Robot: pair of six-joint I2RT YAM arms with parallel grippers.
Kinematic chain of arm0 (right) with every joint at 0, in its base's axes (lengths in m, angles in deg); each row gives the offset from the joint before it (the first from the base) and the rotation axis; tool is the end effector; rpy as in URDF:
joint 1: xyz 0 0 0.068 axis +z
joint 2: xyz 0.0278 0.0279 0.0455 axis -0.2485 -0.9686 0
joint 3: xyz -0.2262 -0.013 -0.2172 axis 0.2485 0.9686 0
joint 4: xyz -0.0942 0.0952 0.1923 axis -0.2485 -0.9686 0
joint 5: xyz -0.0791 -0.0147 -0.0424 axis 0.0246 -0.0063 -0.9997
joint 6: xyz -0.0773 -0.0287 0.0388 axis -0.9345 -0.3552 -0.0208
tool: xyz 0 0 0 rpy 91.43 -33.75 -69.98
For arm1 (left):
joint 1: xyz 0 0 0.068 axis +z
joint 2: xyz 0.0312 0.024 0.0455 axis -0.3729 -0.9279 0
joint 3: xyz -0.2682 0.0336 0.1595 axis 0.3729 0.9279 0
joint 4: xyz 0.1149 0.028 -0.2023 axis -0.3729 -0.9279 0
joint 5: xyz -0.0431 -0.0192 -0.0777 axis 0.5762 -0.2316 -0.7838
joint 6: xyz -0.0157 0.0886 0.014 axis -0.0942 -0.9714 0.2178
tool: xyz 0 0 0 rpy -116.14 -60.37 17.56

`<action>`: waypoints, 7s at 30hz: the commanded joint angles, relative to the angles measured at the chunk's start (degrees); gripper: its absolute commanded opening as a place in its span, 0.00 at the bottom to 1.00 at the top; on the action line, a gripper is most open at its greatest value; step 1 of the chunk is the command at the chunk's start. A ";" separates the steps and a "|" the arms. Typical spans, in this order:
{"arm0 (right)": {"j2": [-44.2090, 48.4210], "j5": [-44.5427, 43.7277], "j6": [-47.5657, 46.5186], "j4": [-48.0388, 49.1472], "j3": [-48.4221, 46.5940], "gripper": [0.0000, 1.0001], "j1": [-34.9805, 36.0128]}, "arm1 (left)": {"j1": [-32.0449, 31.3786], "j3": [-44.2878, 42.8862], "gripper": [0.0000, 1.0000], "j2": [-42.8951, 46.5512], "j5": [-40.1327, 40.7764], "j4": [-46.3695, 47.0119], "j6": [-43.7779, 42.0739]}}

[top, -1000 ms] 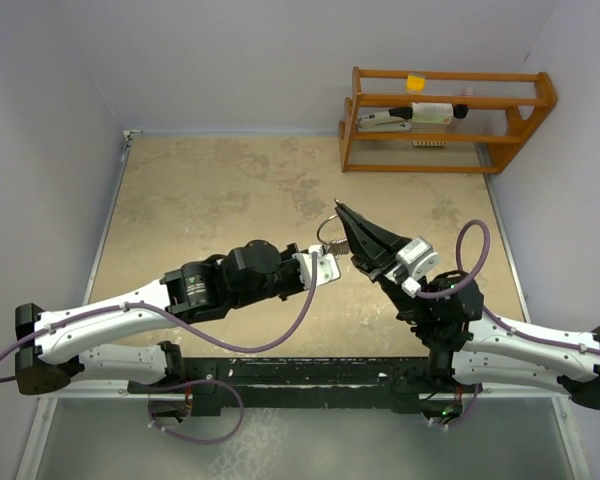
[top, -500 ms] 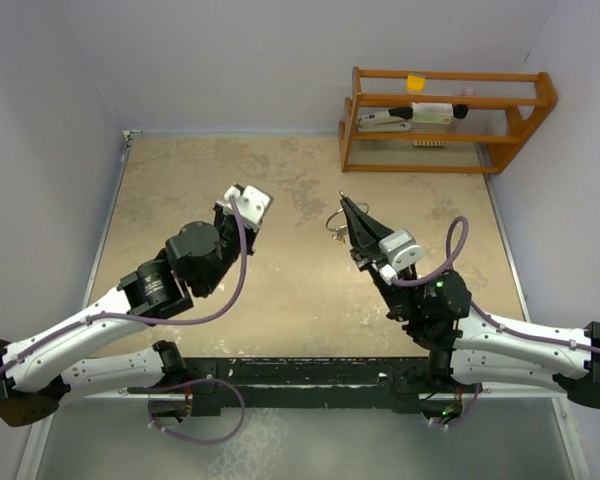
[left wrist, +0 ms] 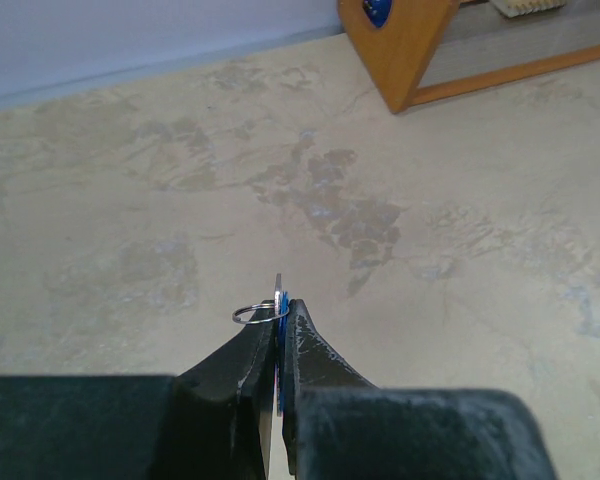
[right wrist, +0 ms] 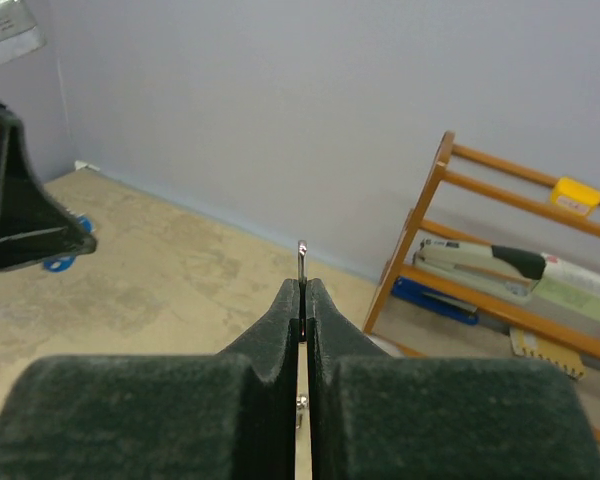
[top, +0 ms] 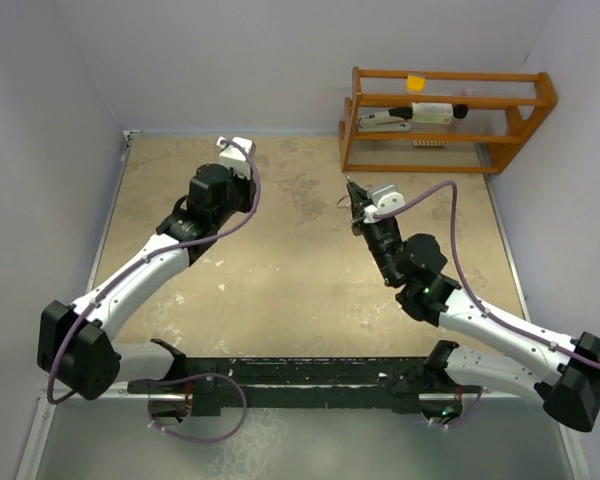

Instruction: Remove the keys from the keyring

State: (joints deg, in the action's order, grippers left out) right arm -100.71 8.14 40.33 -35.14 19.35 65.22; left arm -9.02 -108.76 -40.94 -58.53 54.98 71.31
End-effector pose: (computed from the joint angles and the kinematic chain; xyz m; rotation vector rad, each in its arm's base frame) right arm 0.1565 0.1334 0.4340 -0.2560 1.1414 0.2632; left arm 0.2623 -0.1391 0.3683 0.2546 1.8853 -0.2774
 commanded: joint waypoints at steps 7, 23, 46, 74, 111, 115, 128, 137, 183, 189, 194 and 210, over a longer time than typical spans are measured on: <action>0.02 1.80 7.84 -1.69 0.32 0.00 -0.39 | 5.74 6.89 0.00 -8.77 -20.31 20.81 11.42; -1.98 2.48 10.83 -2.23 1.79 0.00 -0.48 | 5.73 11.11 0.15 -15.75 -14.82 23.61 9.80; -0.16 5.01 13.17 -5.58 -0.05 0.00 -0.45 | -7.82 21.74 0.54 0.72 -25.22 45.50 -0.63; 0.51 5.00 12.71 -4.17 0.72 0.00 -0.50 | -14.94 17.56 0.65 0.29 -27.52 42.04 -1.83; 0.88 4.71 13.93 -2.89 2.10 0.00 -0.49 | -16.54 13.67 0.00 -4.65 -18.18 48.49 1.27; 1.27 5.22 12.87 -1.88 2.66 0.05 -0.46 | -16.89 11.96 0.00 -1.95 -16.73 43.58 0.92; 6.57 6.17 12.08 -1.30 7.99 0.61 -0.42 | -17.25 3.85 0.00 3.80 -7.20 23.60 1.65; 6.16 11.58 17.70 -1.64 11.01 0.65 -0.40 | -17.34 3.26 0.00 6.76 -6.88 22.16 3.61; -18.72 10.87 8.22 39.86 15.80 0.05 3.66 | -20.06 0.68 0.00 9.19 -7.24 20.95 5.71; -15.57 9.88 8.63 33.74 15.63 0.00 3.66 | -20.10 1.02 0.00 9.52 -4.44 20.69 4.97; -9.08 8.67 9.43 20.66 15.71 0.00 3.95 | -20.18 1.33 0.00 10.81 1.58 20.24 2.62; 2.27 -7.84 5.88 -34.57 -7.78 0.00 7.91 | -20.15 6.89 0.02 9.17 13.80 22.26 0.88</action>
State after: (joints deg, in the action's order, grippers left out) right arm -98.63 9.89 48.88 -53.17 20.07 71.84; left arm -29.55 -104.09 -31.83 -48.98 72.62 72.88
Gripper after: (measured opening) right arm 0.020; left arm 0.027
